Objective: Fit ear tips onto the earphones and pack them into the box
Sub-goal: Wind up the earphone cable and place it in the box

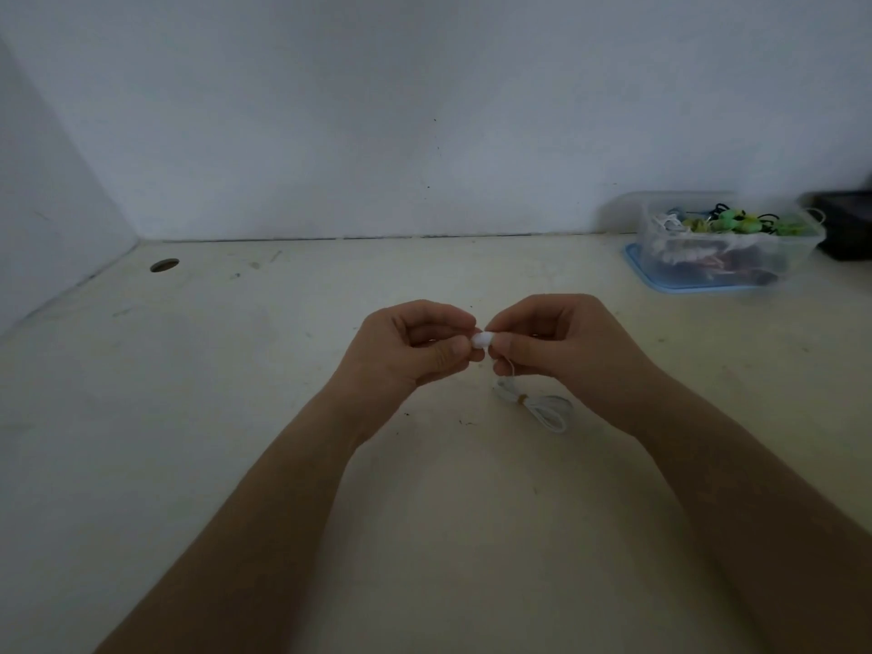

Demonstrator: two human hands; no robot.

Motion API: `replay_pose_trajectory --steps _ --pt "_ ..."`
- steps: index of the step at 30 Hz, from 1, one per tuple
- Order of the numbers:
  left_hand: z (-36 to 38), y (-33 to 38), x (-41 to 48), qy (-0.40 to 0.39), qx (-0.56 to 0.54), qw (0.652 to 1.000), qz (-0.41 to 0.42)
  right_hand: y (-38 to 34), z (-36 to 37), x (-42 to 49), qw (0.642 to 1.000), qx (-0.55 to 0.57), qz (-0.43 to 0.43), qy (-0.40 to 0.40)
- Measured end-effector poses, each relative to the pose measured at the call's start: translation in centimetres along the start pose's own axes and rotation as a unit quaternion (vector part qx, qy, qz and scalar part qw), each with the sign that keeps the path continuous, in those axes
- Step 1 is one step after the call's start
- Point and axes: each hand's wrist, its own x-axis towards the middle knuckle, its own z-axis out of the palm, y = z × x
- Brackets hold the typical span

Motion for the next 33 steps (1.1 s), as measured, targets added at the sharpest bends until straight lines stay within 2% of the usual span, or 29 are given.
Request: replay_pose_trajectory --steps 3,6,9,11,15,17,19,21,24,27,33 --pt "-1.0 0.6 0.0 0.022 0.174 0.984 0.022 0.4 -0.1 0.2 0.998 0.031 0.034 0.033" --pt "-2.3 0.7 -0.2 -0.012 0.396 0.918 0.008 0.5 -0.8 0.4 0.993 0.082 0.065 0.051" --pt "-3.3 0.8 -0.6 -0.081 0.468 0.878 -0.067 0.4 -1.3 0.4 0.991 0.085 0.084 0.059" --pt "-3.7 1.0 -0.9 -0.103 0.477 0.868 -0.094 0.4 -1.4 0.4 0.990 0.074 0.098 0.068" --pt "-3.7 0.9 -0.9 -0.101 0.500 0.857 -0.081 0.9 -1.4 0.6 0.984 0.034 0.128 0.116" --pt "-3.6 0.6 -0.9 -0.092 0.509 0.853 -0.074 1.5 -1.5 0.8 0.976 -0.132 0.115 0.132" --pt "-3.4 0.4 -0.8 -0.073 0.503 0.860 -0.053 1.9 -1.5 0.8 0.937 -0.315 0.095 0.121" --pt "-3.0 0.1 -0.7 -0.042 0.474 0.879 -0.021 1.9 -1.4 0.7 0.910 -0.390 0.109 0.093" --pt "-1.9 -0.6 -0.5 0.009 0.406 0.914 -0.004 1.9 -1.3 0.6 0.889 -0.436 0.126 0.062" --pt "-1.2 -1.5 -0.2 0.063 0.360 0.931 -0.004 1.8 -1.3 0.6 0.878 -0.459 0.119 0.062" --pt "-0.7 -2.0 -0.1 0.136 0.285 0.949 -0.013 2.4 -0.2 1.3 0.905 -0.408 0.034 0.118"
